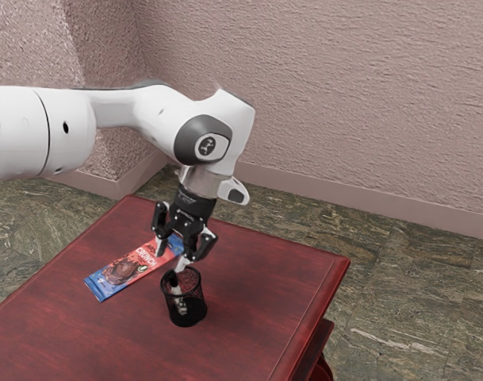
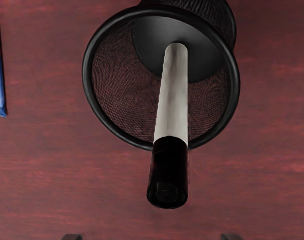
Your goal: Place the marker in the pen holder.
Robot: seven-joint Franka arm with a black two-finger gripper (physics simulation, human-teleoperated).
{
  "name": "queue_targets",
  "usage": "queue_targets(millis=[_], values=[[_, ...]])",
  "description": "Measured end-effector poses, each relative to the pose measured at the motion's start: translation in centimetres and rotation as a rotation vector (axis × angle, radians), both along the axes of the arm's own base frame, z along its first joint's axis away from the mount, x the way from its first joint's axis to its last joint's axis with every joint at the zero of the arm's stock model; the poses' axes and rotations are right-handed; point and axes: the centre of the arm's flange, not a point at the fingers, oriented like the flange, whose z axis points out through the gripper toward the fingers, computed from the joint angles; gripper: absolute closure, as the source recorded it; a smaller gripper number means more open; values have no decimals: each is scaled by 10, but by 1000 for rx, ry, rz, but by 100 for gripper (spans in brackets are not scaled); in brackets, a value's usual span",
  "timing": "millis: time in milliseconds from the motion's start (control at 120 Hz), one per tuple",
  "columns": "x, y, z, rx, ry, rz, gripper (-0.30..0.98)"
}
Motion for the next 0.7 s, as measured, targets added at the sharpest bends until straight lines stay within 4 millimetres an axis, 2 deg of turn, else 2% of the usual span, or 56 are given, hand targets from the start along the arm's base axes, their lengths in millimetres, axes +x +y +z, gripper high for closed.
queue_targets(millis=[133,167,200,233,283,308,333,367,442,483,550,600,667,700], values=[[0,1,1,-6,-1,2,19],[3,2,9,-13,-16,2,17],[4,6,25,-26,-44,5,14],[3,12,62,-56,-110,4,12],[-13,25,145,-128,-264,-2,10],[-25,34,180,-162,-330,-3,9],[-33,44,203,-187,-377,0,8],[-34,67,219,-187,-422,26,7],[-26,133,229,-152,-475,108,5],[-25,154,231,-153,-488,132,4],[-22,158,230,-168,-490,121,3],[-18,154,219,-187,-470,120,2],[-14,165,197,-177,-435,143,2],[-12,171,194,-175,-440,143,1]])
